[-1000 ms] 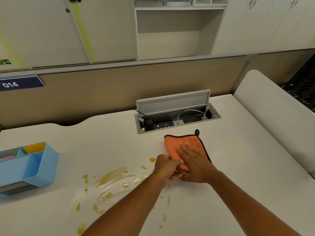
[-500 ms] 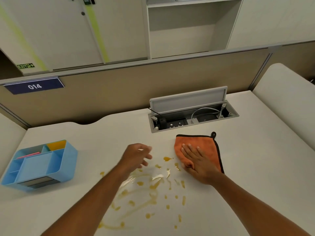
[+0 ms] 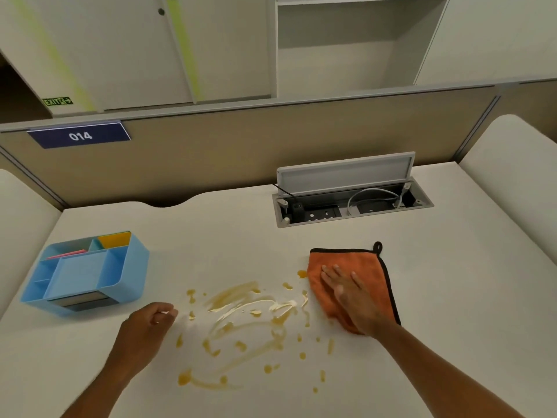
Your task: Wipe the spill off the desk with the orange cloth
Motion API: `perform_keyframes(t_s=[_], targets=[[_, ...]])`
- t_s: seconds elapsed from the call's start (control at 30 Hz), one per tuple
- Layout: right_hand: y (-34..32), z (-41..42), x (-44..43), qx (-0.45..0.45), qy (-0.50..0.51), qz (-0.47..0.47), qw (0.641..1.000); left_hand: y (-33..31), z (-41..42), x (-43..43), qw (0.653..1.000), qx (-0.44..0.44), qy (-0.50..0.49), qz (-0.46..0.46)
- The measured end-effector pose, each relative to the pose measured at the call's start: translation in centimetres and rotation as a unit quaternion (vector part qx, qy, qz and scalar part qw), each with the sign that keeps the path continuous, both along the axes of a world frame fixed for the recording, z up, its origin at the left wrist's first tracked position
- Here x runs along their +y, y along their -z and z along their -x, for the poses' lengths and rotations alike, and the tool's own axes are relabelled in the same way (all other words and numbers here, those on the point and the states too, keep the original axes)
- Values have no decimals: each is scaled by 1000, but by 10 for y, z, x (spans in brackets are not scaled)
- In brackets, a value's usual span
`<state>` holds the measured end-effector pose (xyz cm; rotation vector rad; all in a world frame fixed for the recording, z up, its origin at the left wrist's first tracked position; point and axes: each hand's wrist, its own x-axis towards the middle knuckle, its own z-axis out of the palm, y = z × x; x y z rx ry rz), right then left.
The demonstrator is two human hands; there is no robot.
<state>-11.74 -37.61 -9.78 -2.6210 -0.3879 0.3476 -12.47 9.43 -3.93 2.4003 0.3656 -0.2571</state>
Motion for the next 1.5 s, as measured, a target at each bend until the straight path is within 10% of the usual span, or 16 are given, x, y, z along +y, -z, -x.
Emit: perform_keyframes(t_s=[0.1,0.23,0.47,1.5], targets=[[-7,-12,10,13,83,-55,995,11,10,13,999,-26,-12,-44],[2,-12,33,-68,134,148,978,28,19,32,996,-35,4,-81],[0,-26,43,-69,157,187,967,47,18,60,982,23,47,-182],[13,69,103,-79,101,162,978,73,20,53,950,189,124,-215]])
